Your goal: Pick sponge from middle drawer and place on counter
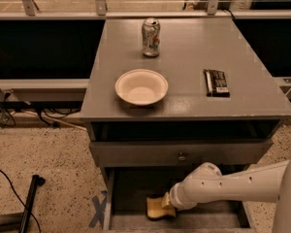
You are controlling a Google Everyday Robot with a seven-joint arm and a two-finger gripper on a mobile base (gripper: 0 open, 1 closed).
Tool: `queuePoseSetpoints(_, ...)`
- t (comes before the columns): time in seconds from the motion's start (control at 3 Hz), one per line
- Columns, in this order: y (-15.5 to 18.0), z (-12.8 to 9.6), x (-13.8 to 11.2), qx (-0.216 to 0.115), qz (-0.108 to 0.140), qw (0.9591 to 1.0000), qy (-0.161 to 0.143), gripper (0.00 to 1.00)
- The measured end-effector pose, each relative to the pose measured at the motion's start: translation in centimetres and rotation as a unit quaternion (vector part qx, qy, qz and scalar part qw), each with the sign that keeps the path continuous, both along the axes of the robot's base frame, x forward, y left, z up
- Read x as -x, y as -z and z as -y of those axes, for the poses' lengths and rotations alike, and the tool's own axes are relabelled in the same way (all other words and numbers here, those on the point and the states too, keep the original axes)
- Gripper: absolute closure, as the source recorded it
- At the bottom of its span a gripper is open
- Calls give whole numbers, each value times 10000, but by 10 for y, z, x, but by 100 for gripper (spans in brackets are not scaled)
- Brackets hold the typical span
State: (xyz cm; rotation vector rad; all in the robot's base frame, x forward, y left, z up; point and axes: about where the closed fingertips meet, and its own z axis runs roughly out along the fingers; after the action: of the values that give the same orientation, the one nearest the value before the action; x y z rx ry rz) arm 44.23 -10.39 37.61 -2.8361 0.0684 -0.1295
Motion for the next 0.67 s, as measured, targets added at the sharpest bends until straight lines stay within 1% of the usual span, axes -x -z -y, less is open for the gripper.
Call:
queuePoseSetpoints(0.33, 9, -3, 2, -40, -84, 10000, -2, 48)
queuePoseSetpoints(0.67, 7, -13, 4, -125, -49, 9999, -59, 64)
